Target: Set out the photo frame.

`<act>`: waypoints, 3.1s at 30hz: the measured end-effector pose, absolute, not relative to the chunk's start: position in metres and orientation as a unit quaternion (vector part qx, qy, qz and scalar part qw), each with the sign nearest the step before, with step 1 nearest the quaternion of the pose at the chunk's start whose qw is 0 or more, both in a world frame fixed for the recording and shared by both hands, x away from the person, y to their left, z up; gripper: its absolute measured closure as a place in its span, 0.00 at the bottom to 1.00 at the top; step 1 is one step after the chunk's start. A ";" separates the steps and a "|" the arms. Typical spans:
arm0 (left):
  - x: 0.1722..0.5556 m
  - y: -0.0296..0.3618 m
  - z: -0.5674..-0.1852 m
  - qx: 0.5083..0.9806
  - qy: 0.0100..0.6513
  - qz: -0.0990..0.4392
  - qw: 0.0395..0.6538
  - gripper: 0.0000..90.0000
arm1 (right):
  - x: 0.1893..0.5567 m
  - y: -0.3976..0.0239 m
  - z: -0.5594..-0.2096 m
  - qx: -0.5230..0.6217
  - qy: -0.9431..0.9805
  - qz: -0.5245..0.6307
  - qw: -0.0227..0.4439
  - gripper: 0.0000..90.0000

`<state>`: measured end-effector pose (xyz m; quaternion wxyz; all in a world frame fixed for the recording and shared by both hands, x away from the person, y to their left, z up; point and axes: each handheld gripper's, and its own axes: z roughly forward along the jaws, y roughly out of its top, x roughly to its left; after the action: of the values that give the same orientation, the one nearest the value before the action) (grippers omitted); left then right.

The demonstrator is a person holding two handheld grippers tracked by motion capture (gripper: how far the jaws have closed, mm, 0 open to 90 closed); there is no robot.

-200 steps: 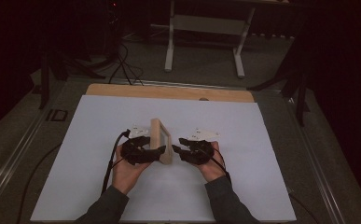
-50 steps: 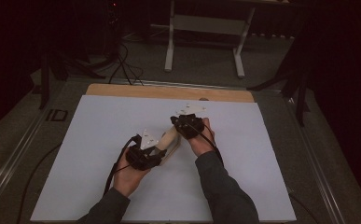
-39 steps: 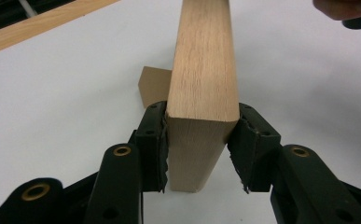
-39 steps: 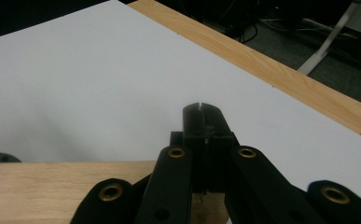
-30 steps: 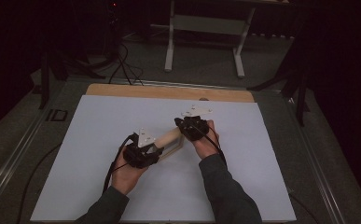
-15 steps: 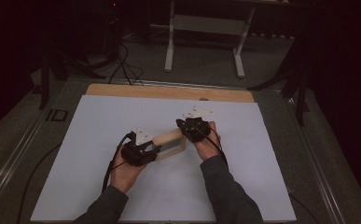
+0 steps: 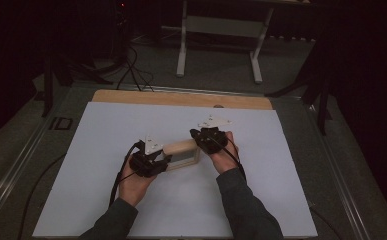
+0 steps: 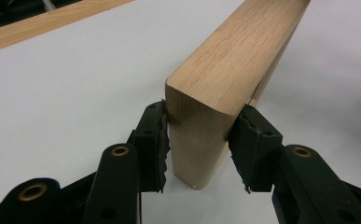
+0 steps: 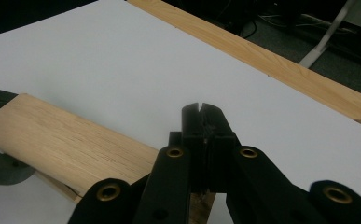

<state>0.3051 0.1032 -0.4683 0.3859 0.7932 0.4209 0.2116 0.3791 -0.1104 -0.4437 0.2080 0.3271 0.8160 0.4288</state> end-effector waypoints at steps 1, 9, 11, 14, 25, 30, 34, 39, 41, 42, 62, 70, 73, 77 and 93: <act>0.305 0.103 -0.468 0.793 0.421 0.212 0.386 0.64 | 0.379 -0.110 -0.444 0.327 0.816 0.429 0.208 0.98; 0.305 0.104 -0.469 0.791 0.425 0.220 0.382 0.65 | 0.376 -0.112 -0.442 0.323 0.821 0.423 0.207 0.98; 0.305 0.104 -0.469 0.791 0.424 0.220 0.383 0.65 | 0.377 -0.113 -0.442 0.323 0.821 0.422 0.207 0.95; 0.305 0.104 -0.470 0.790 0.425 0.218 0.385 0.64 | 0.378 -0.116 -0.441 0.321 0.819 0.429 0.205 0.88; 0.306 0.105 -0.470 0.790 0.426 0.213 0.387 0.64 | 0.372 -0.129 -0.433 0.314 0.810 0.458 0.189 0.65; 0.306 0.105 -0.470 0.788 0.427 0.212 0.389 0.65 | 0.366 -0.134 -0.433 0.303 0.813 0.460 0.188 0.59; 0.306 0.105 -0.470 0.789 0.428 0.210 0.389 0.65 | 0.361 -0.138 -0.435 0.296 0.817 0.457 0.188 0.55; 0.306 0.105 -0.470 0.789 0.428 0.209 0.388 0.65 | 0.358 -0.142 -0.438 0.289 0.825 0.454 0.171 0.41; 0.306 0.106 -0.470 0.788 0.430 0.206 0.389 0.65 | 0.357 -0.142 -0.439 0.285 0.828 0.453 0.167 0.39; 0.306 0.105 -0.470 0.788 0.430 0.206 0.389 0.65 | 0.356 -0.142 -0.440 0.284 0.829 0.453 0.164 0.38; 0.306 0.105 -0.470 0.787 0.431 0.208 0.388 0.65 | 0.362 -0.137 -0.470 0.269 0.846 0.442 0.129 0.38; 0.307 0.105 -0.470 0.786 0.431 0.210 0.390 0.65 | 0.366 -0.135 -0.473 0.268 0.844 0.448 0.122 0.37; 0.308 0.104 -0.470 0.786 0.431 0.210 0.390 0.65 | 0.367 -0.134 -0.474 0.269 0.844 0.449 0.123 0.36; 0.309 0.103 -0.470 0.786 0.431 0.210 0.390 0.65 | 0.369 -0.132 -0.475 0.268 0.843 0.452 0.119 0.35; 0.321 0.109 -0.468 0.792 0.427 0.185 0.394 0.65 | 0.374 -0.131 -0.473 0.272 0.844 0.446 0.120 0.39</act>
<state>0.3211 0.1095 -0.4680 0.3943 0.7923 0.4273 0.1852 0.3738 -0.1311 -0.4730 0.1204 0.2721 0.8439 0.4465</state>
